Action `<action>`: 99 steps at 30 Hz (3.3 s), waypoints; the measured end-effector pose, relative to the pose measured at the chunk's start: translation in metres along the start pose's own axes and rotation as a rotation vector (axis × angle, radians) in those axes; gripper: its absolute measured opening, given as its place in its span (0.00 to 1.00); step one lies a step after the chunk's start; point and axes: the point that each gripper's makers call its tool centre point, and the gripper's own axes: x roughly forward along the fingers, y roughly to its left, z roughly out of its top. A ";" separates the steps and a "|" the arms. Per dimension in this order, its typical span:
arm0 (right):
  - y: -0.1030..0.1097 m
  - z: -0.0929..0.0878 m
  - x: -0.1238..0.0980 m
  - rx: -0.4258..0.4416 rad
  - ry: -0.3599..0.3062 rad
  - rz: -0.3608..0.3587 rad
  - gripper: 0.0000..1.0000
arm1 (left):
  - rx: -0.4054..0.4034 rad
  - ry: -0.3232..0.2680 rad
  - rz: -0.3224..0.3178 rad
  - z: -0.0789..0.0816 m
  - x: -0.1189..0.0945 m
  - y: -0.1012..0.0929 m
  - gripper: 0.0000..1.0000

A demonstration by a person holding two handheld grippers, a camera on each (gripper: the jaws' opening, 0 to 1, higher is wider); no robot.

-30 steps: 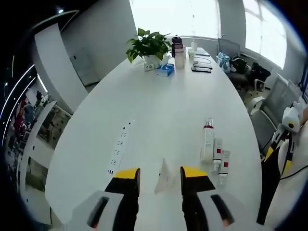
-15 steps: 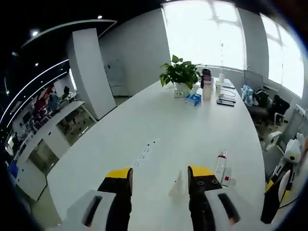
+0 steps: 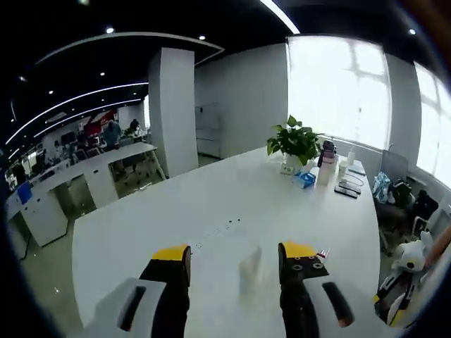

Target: Arrange the skincare products in the storage area until every visible bottle or jar stands upright without overlapping.

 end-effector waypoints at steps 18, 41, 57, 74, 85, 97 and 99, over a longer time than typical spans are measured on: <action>-0.058 0.034 -0.009 0.003 -0.104 -0.108 0.59 | -0.262 -0.007 0.006 -0.074 -0.022 -0.055 0.62; -0.092 0.064 0.002 -0.053 -0.102 -0.161 0.60 | -0.378 0.053 0.019 -0.137 -0.044 -0.052 0.68; -0.138 0.103 -0.004 -0.160 -0.048 -0.224 0.60 | -0.430 0.096 0.032 -0.172 -0.068 -0.055 0.69; -0.184 0.091 -0.027 -0.211 0.067 -0.312 0.59 | -0.416 0.082 0.076 -0.177 -0.077 -0.050 0.67; -0.213 0.091 -0.043 -0.214 0.110 -0.357 0.58 | -0.408 0.081 0.087 -0.180 -0.080 -0.049 0.65; -0.233 0.085 -0.044 -0.189 0.171 -0.380 0.51 | -0.409 0.091 0.083 -0.184 -0.082 -0.051 0.64; -0.234 0.081 -0.044 -0.191 0.190 -0.378 0.50 | -0.410 0.094 0.083 -0.186 -0.083 -0.053 0.64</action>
